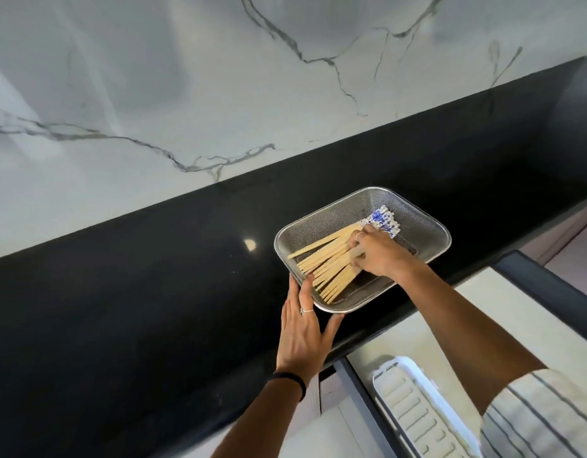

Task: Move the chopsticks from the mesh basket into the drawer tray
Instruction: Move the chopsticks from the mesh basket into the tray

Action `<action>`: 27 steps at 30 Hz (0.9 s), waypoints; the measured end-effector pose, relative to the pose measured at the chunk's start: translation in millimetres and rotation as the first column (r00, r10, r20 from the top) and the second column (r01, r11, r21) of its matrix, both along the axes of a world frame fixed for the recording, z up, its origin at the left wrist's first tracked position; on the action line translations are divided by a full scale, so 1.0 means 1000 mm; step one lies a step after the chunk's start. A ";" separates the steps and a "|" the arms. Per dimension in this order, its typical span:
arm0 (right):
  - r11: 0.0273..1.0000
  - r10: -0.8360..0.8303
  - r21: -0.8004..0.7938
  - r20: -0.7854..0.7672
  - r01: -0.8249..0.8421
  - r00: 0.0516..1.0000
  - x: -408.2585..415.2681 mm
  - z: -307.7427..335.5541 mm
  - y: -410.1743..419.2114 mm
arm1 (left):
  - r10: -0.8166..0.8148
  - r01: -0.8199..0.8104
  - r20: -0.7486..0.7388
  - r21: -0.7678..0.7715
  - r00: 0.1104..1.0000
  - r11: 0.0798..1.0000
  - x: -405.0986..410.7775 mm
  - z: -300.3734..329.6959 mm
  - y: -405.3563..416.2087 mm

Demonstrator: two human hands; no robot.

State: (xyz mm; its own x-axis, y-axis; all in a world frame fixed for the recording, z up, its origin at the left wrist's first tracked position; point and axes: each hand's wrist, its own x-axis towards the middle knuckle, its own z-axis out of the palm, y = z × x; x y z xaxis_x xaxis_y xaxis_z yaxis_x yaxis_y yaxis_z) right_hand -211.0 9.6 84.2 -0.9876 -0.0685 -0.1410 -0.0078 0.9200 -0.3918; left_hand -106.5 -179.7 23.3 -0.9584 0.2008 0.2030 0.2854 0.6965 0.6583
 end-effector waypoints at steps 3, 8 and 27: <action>0.997 0.044 0.054 0.051 -0.047 0.998 -0.007 0.007 0.005 | -0.022 0.022 0.009 0.028 1.000 0.999 -0.003 -0.006 -0.003; 0.986 0.132 0.071 0.188 -0.148 0.973 -0.011 0.016 0.020 | -0.013 0.013 0.039 0.019 0.999 1.000 -0.003 -0.006 -0.001; 0.816 0.434 0.478 -0.137 -0.325 0.890 0.016 0.034 0.027 | 0.027 -0.026 0.017 -0.054 0.999 0.998 -0.002 -0.001 0.001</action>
State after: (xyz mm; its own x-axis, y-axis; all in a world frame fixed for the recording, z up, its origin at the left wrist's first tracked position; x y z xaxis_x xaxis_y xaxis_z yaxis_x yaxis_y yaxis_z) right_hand -194.8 36.1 118.4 -0.9021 -0.4310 -0.0198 -0.4307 0.8969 0.1005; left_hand -108.3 -178.7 22.4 -0.9669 0.1857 0.1752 0.2550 0.7380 0.6248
